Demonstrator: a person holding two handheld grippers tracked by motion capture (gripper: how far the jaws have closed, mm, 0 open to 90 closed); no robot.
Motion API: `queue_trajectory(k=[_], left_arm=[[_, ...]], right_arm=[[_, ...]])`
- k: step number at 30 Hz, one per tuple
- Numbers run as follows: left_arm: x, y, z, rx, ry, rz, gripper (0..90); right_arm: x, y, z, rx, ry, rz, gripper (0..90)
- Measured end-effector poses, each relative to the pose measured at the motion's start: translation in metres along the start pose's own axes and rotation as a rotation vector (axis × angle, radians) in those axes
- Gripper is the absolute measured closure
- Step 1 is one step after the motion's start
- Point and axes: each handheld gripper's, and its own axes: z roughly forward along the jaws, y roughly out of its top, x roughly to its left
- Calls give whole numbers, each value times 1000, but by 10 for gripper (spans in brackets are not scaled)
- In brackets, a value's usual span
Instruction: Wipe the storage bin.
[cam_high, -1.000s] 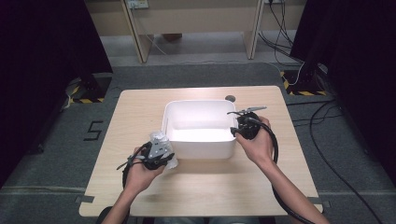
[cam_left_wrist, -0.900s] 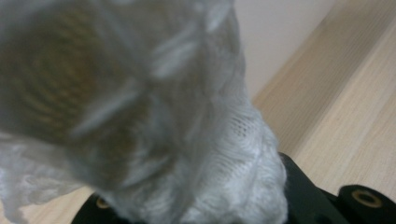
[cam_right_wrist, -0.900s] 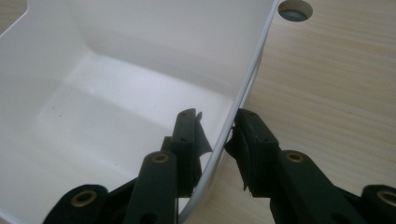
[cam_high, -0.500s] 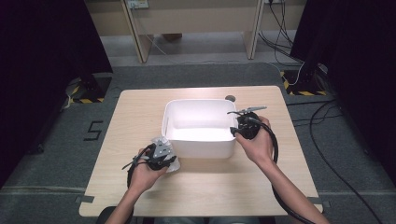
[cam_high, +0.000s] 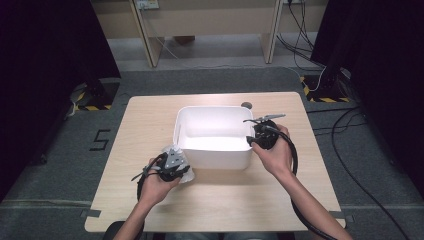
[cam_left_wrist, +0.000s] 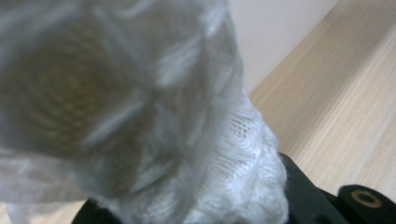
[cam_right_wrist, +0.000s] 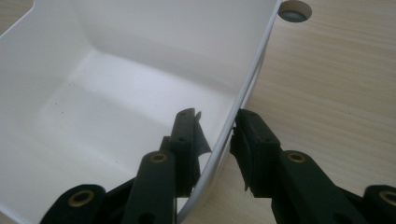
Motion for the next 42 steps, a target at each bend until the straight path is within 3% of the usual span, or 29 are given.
queue_trajectory(k=[16,25,42], left_arm=[[-5,29,-21,-49,13,54,807],[-5,32,-23,-54,17,61,808],[-7,26,-7,-28,15,55,808]], right_arm=[[0,0,0,-5,2,-4,691],[0,0,0,-4,3,-4,690],[2,0,1,-10,3,-11,680]])
